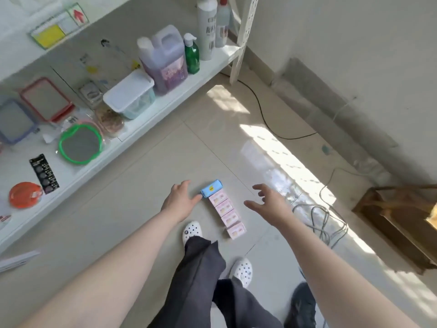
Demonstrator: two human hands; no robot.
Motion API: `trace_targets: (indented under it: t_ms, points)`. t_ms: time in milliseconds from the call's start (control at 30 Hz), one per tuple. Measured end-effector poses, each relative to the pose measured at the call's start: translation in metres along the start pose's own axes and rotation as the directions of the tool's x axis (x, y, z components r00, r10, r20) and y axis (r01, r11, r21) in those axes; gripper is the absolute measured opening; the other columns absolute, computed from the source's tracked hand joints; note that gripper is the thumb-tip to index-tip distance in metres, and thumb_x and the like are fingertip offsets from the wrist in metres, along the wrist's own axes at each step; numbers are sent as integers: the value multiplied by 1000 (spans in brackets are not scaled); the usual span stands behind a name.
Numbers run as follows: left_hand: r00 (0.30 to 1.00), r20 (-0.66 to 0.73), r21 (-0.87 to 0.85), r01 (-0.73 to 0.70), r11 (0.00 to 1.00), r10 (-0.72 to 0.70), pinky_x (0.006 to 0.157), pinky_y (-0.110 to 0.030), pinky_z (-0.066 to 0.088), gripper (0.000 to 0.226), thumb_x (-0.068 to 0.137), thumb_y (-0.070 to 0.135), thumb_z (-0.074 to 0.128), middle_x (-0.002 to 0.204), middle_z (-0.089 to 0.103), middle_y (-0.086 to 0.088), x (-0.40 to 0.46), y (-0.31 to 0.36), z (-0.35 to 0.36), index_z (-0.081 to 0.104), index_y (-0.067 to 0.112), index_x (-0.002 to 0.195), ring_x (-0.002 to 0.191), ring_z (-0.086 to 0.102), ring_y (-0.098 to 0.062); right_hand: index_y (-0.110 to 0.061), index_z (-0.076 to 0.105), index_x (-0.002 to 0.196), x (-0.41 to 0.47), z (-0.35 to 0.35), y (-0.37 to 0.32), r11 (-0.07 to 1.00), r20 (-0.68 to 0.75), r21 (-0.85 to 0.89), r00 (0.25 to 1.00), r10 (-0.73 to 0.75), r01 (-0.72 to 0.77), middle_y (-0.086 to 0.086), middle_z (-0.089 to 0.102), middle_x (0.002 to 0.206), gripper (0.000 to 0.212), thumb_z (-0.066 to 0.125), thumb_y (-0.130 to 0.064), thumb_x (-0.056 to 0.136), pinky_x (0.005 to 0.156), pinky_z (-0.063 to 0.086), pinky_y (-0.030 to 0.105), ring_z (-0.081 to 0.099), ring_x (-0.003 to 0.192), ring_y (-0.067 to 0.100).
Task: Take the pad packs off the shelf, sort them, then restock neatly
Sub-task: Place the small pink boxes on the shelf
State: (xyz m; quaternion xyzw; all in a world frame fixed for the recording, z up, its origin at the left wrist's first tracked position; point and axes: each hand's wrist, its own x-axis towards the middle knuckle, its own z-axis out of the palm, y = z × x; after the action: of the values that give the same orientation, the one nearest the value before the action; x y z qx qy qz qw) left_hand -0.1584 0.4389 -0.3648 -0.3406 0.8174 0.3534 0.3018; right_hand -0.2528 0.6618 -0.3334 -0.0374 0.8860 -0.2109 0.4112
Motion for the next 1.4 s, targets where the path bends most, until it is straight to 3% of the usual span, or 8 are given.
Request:
trace_targets:
  t_ms: [133,300,533,700,767,900,1133,1400]
  points:
    - [994,14,-87,105,991,-104,100,-32,36,62,93,41,53,145,34,-13,87,-32,62,29,19,146,126,46,-27,-20,44,139,91,53,43,997,73,53,996,58,-62,7,52,136,62,68,-38,86,81,46,30,56,114,21]
    - [979,41,-277,204,939,-200,97,-30,34,62,94,42,52,147,30,-12,196,-83,163,27,25,148,127,43,-26,-17,40,143,217,140,101,996,141,68,989,47,-57,8,50,140,67,69,-37,86,98,44,36,47,129,22]
    - [976,33,-440,209,873,-217,92,-23,29,67,94,40,53,150,26,-8,320,-123,269,19,29,151,132,38,-22,-17,37,145,351,242,155,998,186,38,981,48,-56,8,56,130,70,67,-41,86,88,41,30,55,117,24]
    - [967,53,-597,229,769,-247,103,-32,39,62,93,40,56,147,34,-1,364,-137,294,26,34,147,130,42,-22,-21,41,143,396,280,171,998,220,37,974,47,-56,3,57,125,70,70,-43,83,84,42,27,55,115,21]
    - [962,112,-677,257,690,-249,90,-37,50,54,94,37,56,140,45,1,370,-137,298,33,32,143,122,51,-23,-21,48,138,406,288,174,999,227,19,973,34,-39,0,59,125,65,71,-43,82,81,44,27,58,110,20]
    - [958,145,-797,261,544,-248,69,-27,54,39,98,26,52,125,59,0,367,-128,297,45,23,135,98,62,-16,-24,57,132,414,289,170,1000,189,19,982,12,-16,-2,66,116,57,73,-40,81,86,50,33,64,100,18]
    - [977,30,-848,136,511,-210,56,-19,56,31,98,21,51,115,63,-3,324,-98,220,50,14,129,88,65,-14,-24,65,123,381,237,114,977,103,202,991,-89,67,1,68,107,49,77,-38,78,82,46,29,62,98,17]
    - [996,24,-869,63,490,-86,81,-36,58,24,97,22,53,121,65,-8,197,-26,59,54,16,121,96,68,-24,-32,72,106,238,112,8,871,35,489,997,-65,40,7,69,106,52,79,-53,59,93,52,47,66,99,22]
